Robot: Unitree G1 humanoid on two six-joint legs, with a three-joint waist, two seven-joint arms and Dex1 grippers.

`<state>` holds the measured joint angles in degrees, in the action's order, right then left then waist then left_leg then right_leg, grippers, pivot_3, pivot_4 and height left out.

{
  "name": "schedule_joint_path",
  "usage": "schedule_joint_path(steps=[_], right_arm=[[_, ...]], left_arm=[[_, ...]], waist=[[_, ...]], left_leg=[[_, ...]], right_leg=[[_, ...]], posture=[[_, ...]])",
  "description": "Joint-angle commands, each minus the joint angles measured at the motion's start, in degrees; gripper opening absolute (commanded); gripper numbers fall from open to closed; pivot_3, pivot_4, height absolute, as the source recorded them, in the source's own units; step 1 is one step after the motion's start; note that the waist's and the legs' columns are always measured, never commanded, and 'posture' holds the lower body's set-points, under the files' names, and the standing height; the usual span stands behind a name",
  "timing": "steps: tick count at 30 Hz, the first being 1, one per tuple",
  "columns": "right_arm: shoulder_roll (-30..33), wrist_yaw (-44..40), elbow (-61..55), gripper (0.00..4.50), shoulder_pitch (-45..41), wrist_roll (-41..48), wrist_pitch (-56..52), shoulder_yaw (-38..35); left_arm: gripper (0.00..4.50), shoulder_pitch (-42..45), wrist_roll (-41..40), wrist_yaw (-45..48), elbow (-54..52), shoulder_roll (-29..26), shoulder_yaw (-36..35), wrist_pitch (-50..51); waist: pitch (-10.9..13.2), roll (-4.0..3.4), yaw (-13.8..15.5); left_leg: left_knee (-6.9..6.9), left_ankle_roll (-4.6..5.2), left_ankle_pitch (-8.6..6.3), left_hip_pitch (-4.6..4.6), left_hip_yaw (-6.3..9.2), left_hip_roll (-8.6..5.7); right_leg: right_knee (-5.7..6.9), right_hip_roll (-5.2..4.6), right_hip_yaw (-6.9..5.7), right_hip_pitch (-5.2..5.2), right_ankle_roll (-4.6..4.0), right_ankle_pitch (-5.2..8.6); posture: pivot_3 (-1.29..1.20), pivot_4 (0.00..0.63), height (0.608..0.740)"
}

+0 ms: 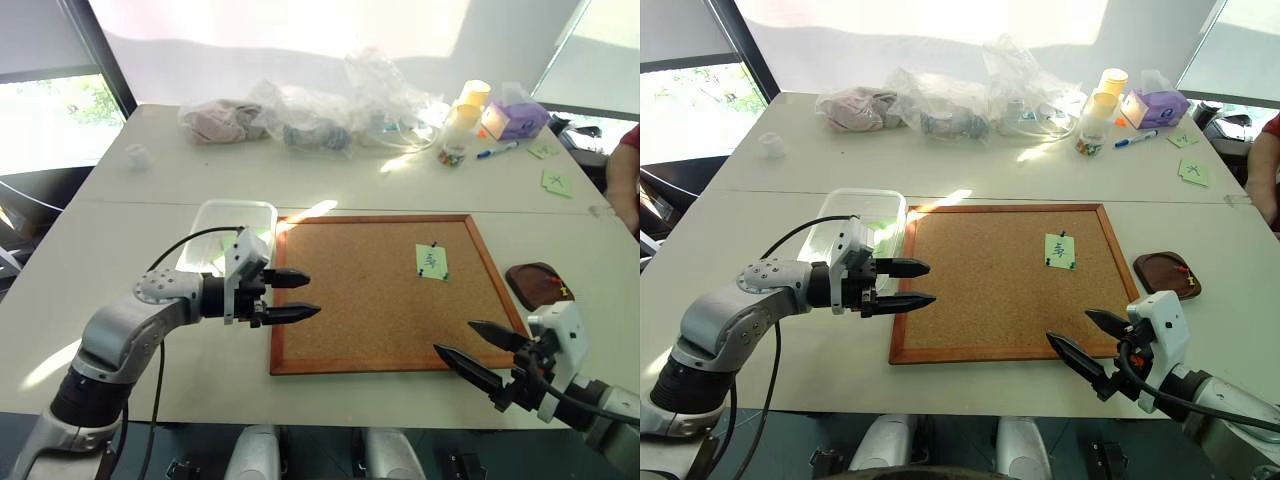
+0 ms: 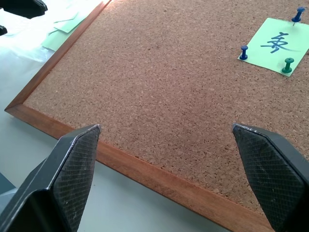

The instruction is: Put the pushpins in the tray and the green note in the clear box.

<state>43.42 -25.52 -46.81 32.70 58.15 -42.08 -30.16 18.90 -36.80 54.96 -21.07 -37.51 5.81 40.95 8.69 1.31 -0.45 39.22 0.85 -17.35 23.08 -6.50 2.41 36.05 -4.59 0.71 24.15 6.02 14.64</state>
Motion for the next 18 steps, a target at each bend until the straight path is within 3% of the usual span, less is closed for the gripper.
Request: schedule_joint_path(steps=[1, 3, 8, 13, 18], right_arm=[[-0.4, 0.1, -0.7, 4.50, -0.6, -0.1, 0.5, -0.9], [-0.2, 0.1, -0.3, 4.50, -1.0, -0.3, 0.4, -1.1], [-0.2, 0.5, -0.1, 4.50, -1.9, -0.7, 0.4, -2.1], [-1.8, 3.3, 0.7, 4.50, -5.5, -0.6, 1.8, -2.2], [-3.1, 8.9, 5.4, 4.50, -15.2, -5.0, 1.5, 1.4]], left_arm=[[2.98, 2.0, -0.7, 0.0, -0.3, 0.8, -1.3, -0.9], [2.43, 2.6, -0.7, -0.1, 0.0, 1.3, -1.5, -1.1], [0.13, 3.6, -0.8, 1.0, 1.5, 2.0, -1.6, -1.5], [0.05, 7.9, 3.9, -0.3, 4.6, 5.4, 3.7, -3.2], [0.05, 12.6, 12.5, -2.8, 10.8, 11.3, 12.4, -6.1]], waist=[[0.0, 0.00, 0.0], [0.0, 0.00, 0.0], [0.0, 0.00, 0.0], [0.0, 0.01, 0.2], [0.0, 0.02, 0.9]], left_leg=[[0.00, 0.00, 0.00, 0.00, 0.00, 0.00], [0.00, 0.00, 0.00, 0.00, 0.00, -0.02], [0.00, 0.00, 0.00, 0.00, 0.01, -0.04], [0.01, -0.01, 0.01, 0.00, 0.03, -0.06], [0.05, 0.00, 0.01, -0.01, 0.09, -0.27]], right_leg=[[0.00, 0.00, 0.00, 0.00, 0.00, 0.00], [0.00, 0.00, -0.01, 0.00, 0.00, 0.00], [0.01, 0.01, -0.01, 0.00, 0.00, 0.00], [0.00, 0.01, -0.03, -0.04, 0.00, 0.00], [-0.03, -0.02, 0.02, -0.11, 0.01, 0.00]], posture=[[0.00, 0.150, 0.740], [0.00, 0.150, 0.740], [0.00, 0.150, 0.740], [0.00, 0.150, 0.740], [0.00, 0.150, 0.740]])
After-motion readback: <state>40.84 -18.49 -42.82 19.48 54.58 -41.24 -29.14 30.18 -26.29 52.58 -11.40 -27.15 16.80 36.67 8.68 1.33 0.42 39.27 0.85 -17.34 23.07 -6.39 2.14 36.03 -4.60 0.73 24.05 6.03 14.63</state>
